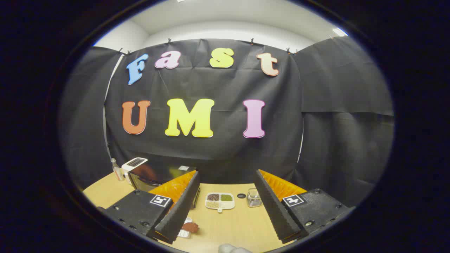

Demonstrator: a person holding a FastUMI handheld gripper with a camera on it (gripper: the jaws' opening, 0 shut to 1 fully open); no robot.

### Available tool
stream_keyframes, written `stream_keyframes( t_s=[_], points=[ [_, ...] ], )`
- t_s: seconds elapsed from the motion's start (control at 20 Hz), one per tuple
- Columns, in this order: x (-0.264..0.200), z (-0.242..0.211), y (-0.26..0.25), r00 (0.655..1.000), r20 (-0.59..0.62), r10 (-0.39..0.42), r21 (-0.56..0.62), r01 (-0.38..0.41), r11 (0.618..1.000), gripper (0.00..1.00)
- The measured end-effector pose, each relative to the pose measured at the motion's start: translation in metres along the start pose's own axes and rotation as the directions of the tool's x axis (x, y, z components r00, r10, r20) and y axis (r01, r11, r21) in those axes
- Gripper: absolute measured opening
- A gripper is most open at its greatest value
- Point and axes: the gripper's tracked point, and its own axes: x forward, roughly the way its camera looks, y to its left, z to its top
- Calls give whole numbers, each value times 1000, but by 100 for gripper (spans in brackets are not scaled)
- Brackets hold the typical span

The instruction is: Open the toaster oven, put the food inside, and close the toaster oven door.

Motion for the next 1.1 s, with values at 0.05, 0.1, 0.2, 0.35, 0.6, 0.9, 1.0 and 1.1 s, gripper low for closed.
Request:
stream_keyframes(
  t_s=[0.05, 0.1, 0.2, 0.35, 0.6, 0.9, 1.0, 1.1],
  points=[
    [0, 0, 2, 1000, 1, -1, 4, 1, 1000, 100],
    [2, -1, 4, 1000, 0, -1, 6, 1, 1000, 100],
    [2, -2, 7, 1000, -2, -3, 4, 3, 1000, 100],
    [3, -2, 9, 1000, 0, -9, 1, 9, 1000, 100],
    [8, -8, 18, 1000, -9, -9, -1, 9, 1000, 100],
    [19, -8, 44, 1000, -3, 17, -8, -17, 1000, 100],
    [27, -8, 57, 1000, -1, 27, -8, -27, 1000, 100],
    [38, -13, 78, 999, -5, 41, -5, -41, 999, 100]
  ],
)
